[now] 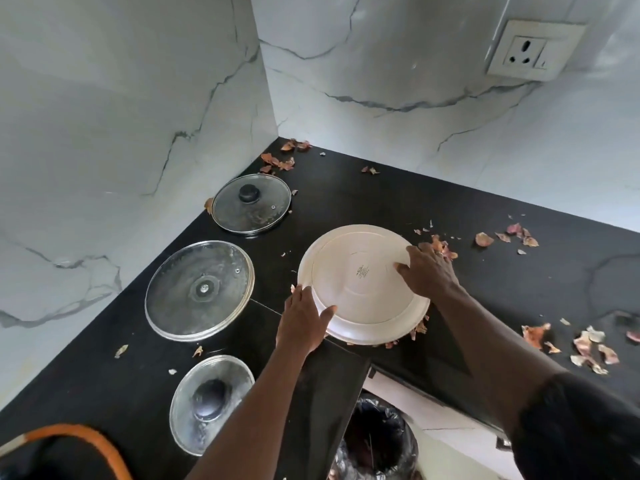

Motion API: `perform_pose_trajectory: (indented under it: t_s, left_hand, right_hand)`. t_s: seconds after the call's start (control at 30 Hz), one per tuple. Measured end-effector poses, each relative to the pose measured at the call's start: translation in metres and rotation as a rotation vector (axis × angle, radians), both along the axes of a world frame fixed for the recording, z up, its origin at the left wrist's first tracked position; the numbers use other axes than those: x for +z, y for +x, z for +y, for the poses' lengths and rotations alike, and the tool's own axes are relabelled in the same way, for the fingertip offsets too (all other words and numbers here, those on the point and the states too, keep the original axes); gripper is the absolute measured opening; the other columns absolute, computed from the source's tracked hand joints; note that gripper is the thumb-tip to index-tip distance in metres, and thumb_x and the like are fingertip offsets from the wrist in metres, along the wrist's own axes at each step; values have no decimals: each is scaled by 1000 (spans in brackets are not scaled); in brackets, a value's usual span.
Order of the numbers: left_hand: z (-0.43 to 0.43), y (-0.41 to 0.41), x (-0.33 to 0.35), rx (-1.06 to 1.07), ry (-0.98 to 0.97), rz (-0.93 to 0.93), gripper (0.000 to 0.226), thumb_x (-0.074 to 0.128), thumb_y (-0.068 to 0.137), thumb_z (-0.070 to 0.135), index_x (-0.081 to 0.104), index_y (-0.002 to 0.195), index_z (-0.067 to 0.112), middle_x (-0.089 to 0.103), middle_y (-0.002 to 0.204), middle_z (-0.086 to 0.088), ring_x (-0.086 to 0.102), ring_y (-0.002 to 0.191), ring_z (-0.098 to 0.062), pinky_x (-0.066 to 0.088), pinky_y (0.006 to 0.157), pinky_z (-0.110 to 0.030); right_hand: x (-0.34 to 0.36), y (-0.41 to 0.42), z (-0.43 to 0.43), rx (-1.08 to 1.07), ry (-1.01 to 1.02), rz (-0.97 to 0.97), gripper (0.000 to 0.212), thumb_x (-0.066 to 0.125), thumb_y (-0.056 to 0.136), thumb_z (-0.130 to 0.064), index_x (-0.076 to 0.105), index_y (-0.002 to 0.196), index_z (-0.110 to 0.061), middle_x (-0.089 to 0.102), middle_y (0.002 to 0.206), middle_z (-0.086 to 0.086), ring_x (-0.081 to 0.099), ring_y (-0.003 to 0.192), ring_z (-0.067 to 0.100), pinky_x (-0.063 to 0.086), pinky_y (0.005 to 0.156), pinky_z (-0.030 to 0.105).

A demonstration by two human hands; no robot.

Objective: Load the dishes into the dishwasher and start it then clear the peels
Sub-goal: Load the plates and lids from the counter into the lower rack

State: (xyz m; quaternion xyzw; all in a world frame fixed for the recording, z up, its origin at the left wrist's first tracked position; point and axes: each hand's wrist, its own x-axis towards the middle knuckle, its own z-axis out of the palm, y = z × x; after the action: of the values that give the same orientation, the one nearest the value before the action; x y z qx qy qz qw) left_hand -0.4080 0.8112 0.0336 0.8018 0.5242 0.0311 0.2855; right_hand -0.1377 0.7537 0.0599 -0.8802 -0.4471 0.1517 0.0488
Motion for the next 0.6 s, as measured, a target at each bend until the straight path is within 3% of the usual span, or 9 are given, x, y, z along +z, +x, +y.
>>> perform_pose_trajectory:
  t_s: [0.2,0.47,0.6]
  left_hand:
    - [14,26,8,145,-8,36,70,60,94,50,37,146,8,43,148,-11,41,135,-29,42,111,-45]
    - [27,50,16,299,-91,65,70,61,94,49,39,145,7,42,146,-18,38,137,-39,40,111,-52]
    - [31,55,18,370,-122,53,72,60,93,52,39,147,9,39,149,-18,35,138,-39,40,109,-52]
  right_hand:
    - [-13,21,20,-14,-32,93,56,56,94,-57,55,136,-20,61,115,5,62,100,26,57,89,48]
    - [-20,27,33,-115,20,208,63,65,92,-48,45,146,-22,50,139,15,53,124,40,47,103,56]
    - [-23,37,35,-152,66,264,66,69,88,-49,45,145,-27,52,141,14,53,126,38,46,104,56]
